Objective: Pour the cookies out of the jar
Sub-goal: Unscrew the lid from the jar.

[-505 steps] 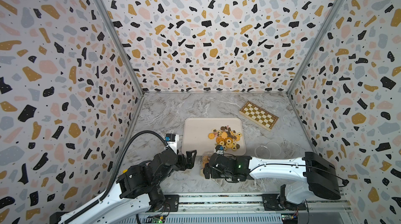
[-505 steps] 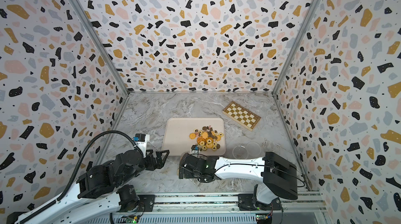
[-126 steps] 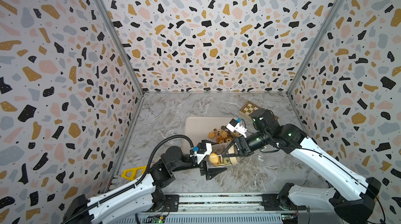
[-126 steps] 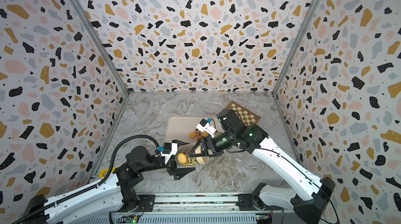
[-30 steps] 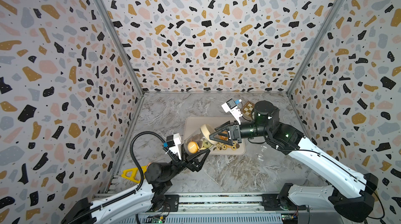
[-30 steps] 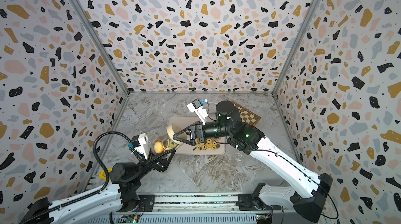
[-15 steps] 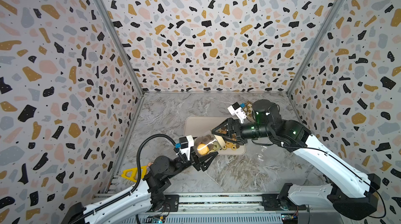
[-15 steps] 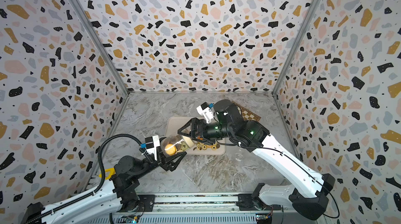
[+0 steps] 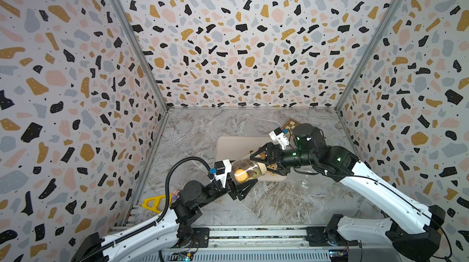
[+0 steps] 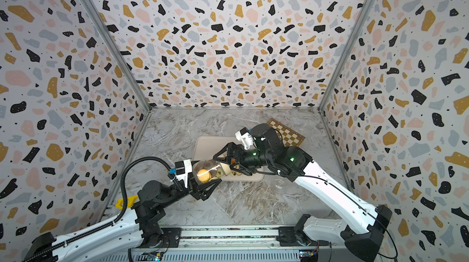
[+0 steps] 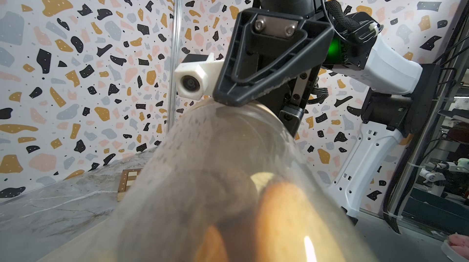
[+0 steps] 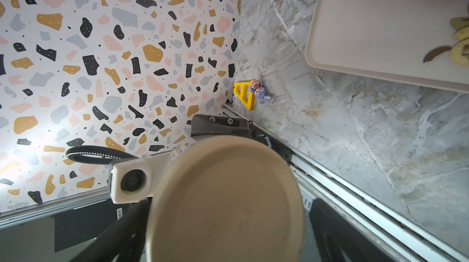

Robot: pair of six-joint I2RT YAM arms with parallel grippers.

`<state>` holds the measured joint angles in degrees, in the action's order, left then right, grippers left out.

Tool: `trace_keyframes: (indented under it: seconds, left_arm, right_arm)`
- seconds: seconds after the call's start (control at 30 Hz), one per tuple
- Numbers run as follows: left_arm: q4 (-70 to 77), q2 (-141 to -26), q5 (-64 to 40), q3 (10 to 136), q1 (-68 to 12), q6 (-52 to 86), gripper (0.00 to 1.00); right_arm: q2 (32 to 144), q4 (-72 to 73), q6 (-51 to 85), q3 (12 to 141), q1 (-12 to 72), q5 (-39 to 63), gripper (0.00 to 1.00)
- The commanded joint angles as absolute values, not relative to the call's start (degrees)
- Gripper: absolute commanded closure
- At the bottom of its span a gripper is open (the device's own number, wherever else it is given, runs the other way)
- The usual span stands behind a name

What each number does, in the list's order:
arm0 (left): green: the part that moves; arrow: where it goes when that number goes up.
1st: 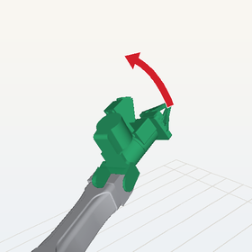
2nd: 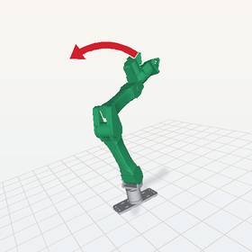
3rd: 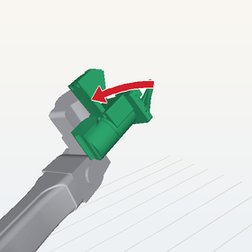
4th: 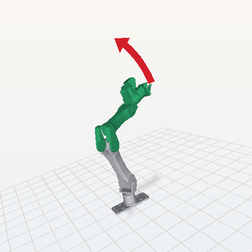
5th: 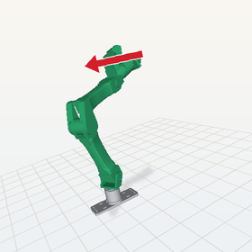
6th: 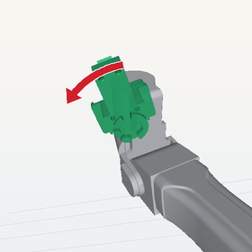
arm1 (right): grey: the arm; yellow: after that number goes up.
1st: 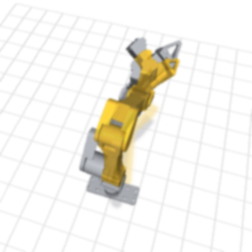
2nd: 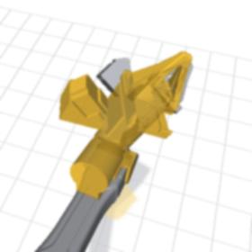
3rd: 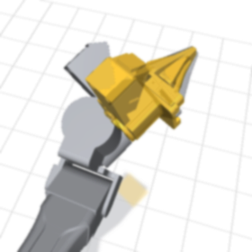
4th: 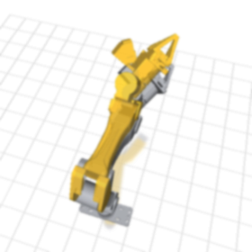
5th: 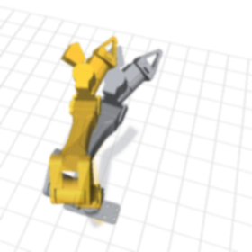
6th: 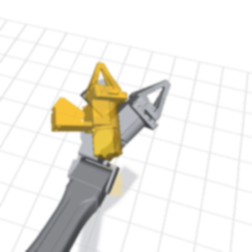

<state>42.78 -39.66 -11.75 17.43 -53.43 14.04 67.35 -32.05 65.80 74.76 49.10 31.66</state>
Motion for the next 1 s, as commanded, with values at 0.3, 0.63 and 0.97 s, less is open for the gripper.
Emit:
trace_keyframes:
  seconds: [0.3,0.63,0.97]
  left_arm:
    - [56.71,-38.35,-12.15,19.86,-53.49,12.40,1.00]
    - [69.97,-43.66,-8.65,18.27,-53.47,25.76,1.00]
    - [79.09,-44.72,-5.91,17.12,-53.46,41.99,1.00]
  right_arm:
    - [65.92,-27.03,69.62,73.04,48.34,36.34,0.00]
    - [62.83,-9.62,62.41,70.12,49.40,37.40,0.29]
    - [59.98,-2.04,41.11,70.69,51.41,35.95,0.47]
